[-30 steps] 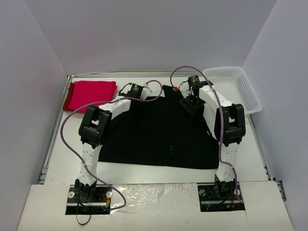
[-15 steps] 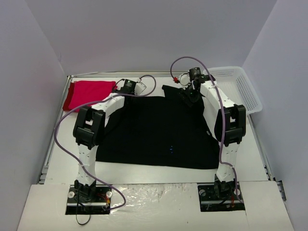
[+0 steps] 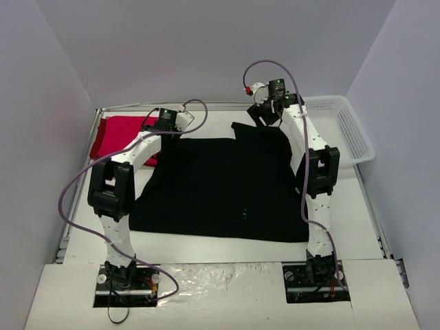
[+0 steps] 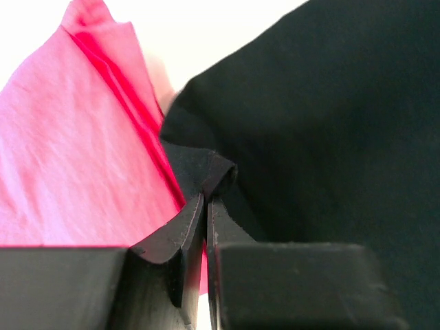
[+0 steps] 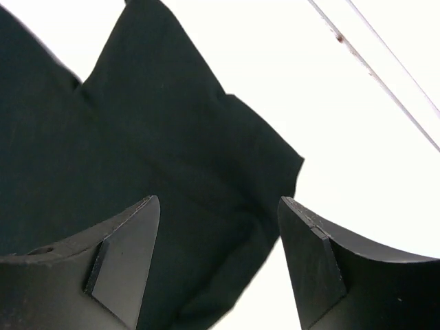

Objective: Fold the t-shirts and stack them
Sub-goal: Fold the flattened tshirt in 1/3 of the way

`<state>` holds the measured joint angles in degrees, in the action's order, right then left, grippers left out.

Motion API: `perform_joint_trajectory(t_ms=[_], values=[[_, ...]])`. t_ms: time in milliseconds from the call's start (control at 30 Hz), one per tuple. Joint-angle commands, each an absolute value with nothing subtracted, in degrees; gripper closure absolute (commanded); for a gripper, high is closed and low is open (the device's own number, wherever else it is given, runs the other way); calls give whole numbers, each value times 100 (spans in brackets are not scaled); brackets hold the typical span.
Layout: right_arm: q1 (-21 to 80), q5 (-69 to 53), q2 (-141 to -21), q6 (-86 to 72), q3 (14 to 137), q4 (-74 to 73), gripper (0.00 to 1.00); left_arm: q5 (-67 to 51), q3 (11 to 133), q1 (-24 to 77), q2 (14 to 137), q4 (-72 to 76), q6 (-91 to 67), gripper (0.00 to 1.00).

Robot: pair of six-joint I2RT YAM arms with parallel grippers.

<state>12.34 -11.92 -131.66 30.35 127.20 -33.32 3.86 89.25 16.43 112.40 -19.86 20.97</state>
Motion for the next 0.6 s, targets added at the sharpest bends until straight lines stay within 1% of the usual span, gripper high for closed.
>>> perform_joint_trajectory(t_ms=[0,267,467,567], values=[[1204,-1432,-13605,2848,13253,-3463,35,281,8763,1608,10741,-2171,2162,98],[1222,-1415,-14299,2804,13719,-3375,37,0,8350,1336,10100,-2162,1951,98],[1204,-1372,-14572,2795,13834,-3252,38,-176,8306,1108,9809,-2303,2048,98],[1195,-1380,-14695,2795,13886,-3164,40,-193,8236,1029,9704,-2329,2074,98]])
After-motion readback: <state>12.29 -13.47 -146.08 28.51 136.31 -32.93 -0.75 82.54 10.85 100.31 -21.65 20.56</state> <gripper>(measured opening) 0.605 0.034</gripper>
